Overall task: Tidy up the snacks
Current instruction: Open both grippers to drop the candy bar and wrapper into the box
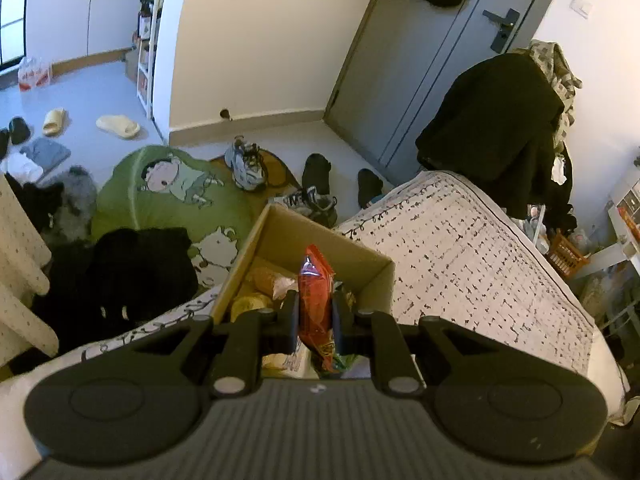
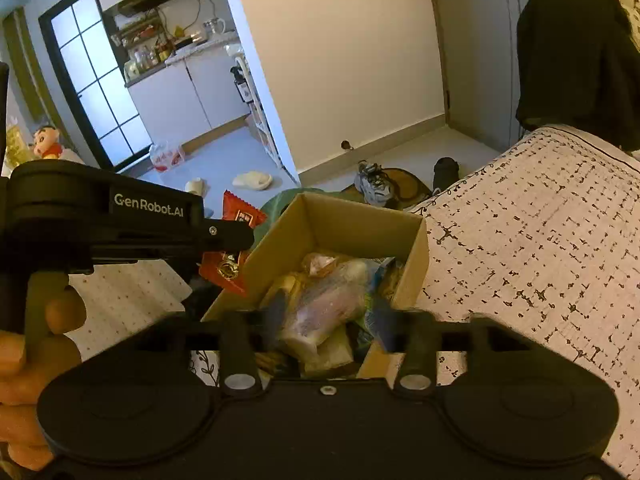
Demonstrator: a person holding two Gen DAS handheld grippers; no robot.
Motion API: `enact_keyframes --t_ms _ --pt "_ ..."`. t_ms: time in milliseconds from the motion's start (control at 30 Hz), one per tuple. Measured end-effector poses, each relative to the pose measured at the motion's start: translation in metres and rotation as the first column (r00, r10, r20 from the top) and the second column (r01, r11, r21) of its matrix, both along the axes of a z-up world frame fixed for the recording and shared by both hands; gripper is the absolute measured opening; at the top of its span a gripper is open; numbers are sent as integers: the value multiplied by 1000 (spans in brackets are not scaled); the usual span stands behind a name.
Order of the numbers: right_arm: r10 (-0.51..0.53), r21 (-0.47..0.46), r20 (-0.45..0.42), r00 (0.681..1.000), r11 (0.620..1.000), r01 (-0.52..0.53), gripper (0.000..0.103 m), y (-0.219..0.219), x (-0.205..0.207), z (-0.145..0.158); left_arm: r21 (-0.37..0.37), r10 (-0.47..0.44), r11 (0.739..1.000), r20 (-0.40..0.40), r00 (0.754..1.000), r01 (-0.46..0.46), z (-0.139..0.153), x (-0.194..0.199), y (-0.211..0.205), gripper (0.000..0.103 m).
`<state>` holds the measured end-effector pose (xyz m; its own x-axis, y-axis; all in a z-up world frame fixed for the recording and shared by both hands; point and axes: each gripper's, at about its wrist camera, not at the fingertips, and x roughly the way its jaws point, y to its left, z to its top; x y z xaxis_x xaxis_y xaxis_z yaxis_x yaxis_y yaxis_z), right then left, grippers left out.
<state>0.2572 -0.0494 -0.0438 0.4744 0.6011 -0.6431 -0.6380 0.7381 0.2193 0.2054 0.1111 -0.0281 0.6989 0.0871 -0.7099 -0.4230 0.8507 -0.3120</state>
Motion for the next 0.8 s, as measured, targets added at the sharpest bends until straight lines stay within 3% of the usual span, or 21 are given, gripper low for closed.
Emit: enact_keyframes --t_ms 67,333,567,700,800 --pt "-21 15 8 1000 1000 21 70 -3 -1 3 13 -7 1000 -6 1000 7 -1 0 2 15" --pt "-109 -6 -39 993 994 109 70 -11 14 -6 -21 -56 998 -19 998 56 -5 9 2 15" --pt "-132 -11 -49 990 991 131 70 -16 18 -8 -58 -57 997 -1 998 57 -3 5 4 28" --pt "-139 -21 -54 989 990 138 70 -18 18 -8 -43 -37 998 -28 999 36 -2 -3 7 33" --pt "-145 -26 -57 988 989 144 70 -22 15 -5 -36 -30 999 -43 999 29 1 -9 6 44"
